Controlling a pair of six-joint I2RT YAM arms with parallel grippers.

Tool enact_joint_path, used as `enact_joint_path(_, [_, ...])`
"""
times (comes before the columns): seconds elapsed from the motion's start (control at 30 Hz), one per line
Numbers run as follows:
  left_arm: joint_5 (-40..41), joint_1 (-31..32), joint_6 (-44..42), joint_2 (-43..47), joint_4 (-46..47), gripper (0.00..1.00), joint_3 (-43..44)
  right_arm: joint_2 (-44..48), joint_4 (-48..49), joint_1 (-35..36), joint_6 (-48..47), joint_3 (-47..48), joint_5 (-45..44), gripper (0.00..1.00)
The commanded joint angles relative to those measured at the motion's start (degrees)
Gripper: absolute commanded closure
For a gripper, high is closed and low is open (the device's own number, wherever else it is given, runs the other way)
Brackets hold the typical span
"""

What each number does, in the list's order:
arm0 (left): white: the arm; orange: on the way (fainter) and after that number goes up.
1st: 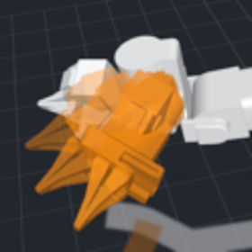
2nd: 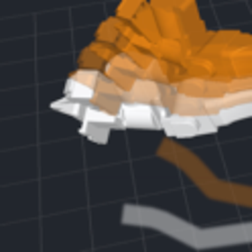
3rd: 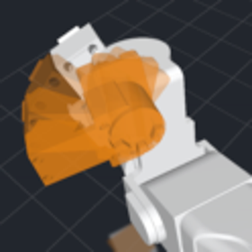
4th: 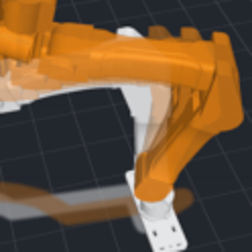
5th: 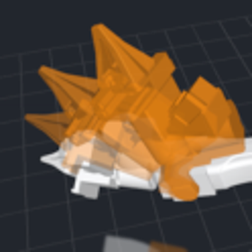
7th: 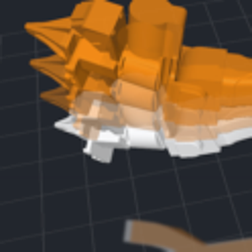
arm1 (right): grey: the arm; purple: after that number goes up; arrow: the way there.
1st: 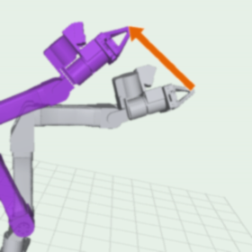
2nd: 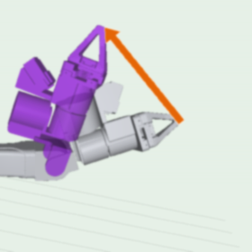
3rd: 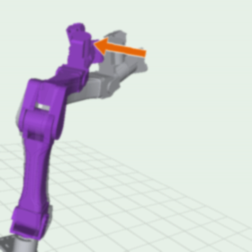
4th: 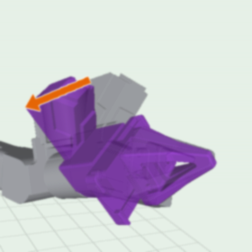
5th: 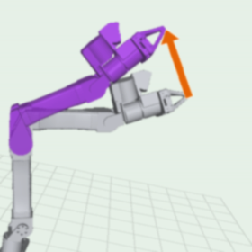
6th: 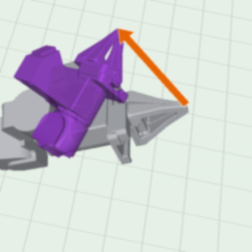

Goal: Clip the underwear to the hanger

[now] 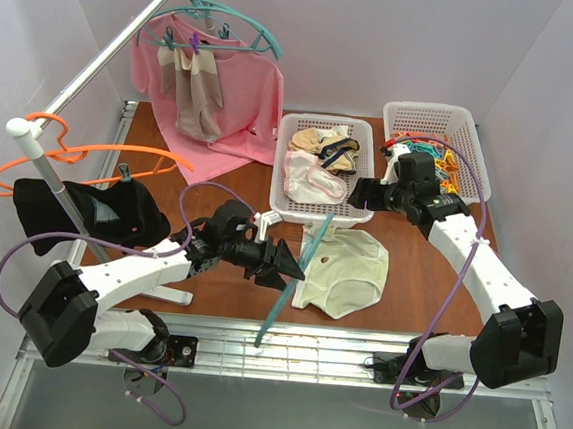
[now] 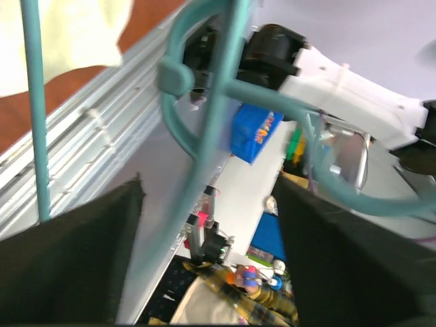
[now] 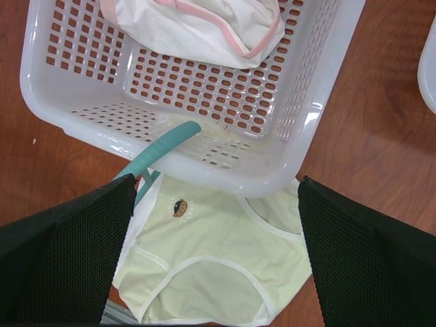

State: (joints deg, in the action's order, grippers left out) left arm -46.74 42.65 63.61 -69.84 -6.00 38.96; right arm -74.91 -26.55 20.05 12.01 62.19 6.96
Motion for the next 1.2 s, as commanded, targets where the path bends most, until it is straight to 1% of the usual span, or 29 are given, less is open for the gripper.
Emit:
enact_joint_path(0.0, [4.1,-0.4,-7.9,3.1,-11.7,0.27,1.1,1.4,-0.8,0.3,-0.1,2.8,-0.5,0.13])
enact_joint_path(0.03, [5.9,-0.4,-8.7,3.6,-13.8,0.24,1.8,1.4,-0.8,0.3,-0.2,2.9,-0.5,0.13])
enact_joint_path(0.1, [8.0,-0.4,-11.7,4.6,-16.6,0.23,3.0,1.2,-0.9,0.3,-0.1,3.2,-0.4,0.13])
enact_joint_path(0.13, [10.8,-0.4,-13.0,5.0,-20.4,0.22,5.0,1.2,-0.8,0.4,-0.1,3.3,-0.4,0.13])
enact_joint_path(0.17, [12.4,-0.4,-15.7,5.4,-22.4,0.21,5.8,1.2,-0.9,0.3,-0.1,3.3,-0.4,0.13])
enact_joint_path(0.3, [18.5,-0.4,-18.3,7.5,-30.2,0.20,9.7,1.1,-0.9,0.3,-0.1,3.0,-0.6,0.13])
enact_joint_path(0.33, [21.5,-0.4,-18.4,7.9,-30.5,0.20,11.6,1.2,-0.8,0.3,-0.1,2.9,-0.8,0.13])
enact_joint_path(0.4, [24.7,-0.4,-18.3,8.3,-30.9,0.20,13.7,1.4,-0.8,0.3,-0.1,2.8,-1.6,0.13])
enact_joint_path(0.47, [27.9,-0.4,-18.5,6.5,-31.2,0.20,17.5,1.4,-0.9,0.3,-0.1,2.8,-2.5,0.13])
enact_joint_path(0.5, [28.4,-0.4,-18.7,3.0,-31.4,0.18,19.1,1.3,-0.9,0.3,-0.2,2.8,-2.8,0.13])
enact_joint_path(0.6, [28.5,0.1,-18.6,-3.7,-31.4,0.13,24.5,1.4,-1.0,0.3,-0.2,2.1,-3.4,0.13])
enact_joint_path(0.63, [28.8,0.4,-18.9,-7.1,-30.9,0.13,25.6,1.6,-1.1,0.4,0.0,1.8,-3.4,0.13])
enact_joint_path(0.73, [30.5,1.4,-19.8,-13.4,-30.9,0.12,30.9,2.5,-1.1,0.4,0.3,0.8,-3.5,0.13])
enact_joint_path(0.83, [30.0,1.9,-20.1,-17.2,-31.0,0.12,34.5,2.9,-1.2,0.2,0.4,-0.1,-3.4,0.13])
enact_joint_path(0.97, [29.4,3.8,-19.2,-18.9,-30.5,0.11,35.0,3.1,-1.2,0.2,0.2,-0.7,-3.4,0.13])
enact_joint_path(1.17, [30.3,6.9,-17.5,-19.0,-27.3,0.11,34.8,2.7,-1.2,0.3,0.0,-0.4,-3.3,0.13])
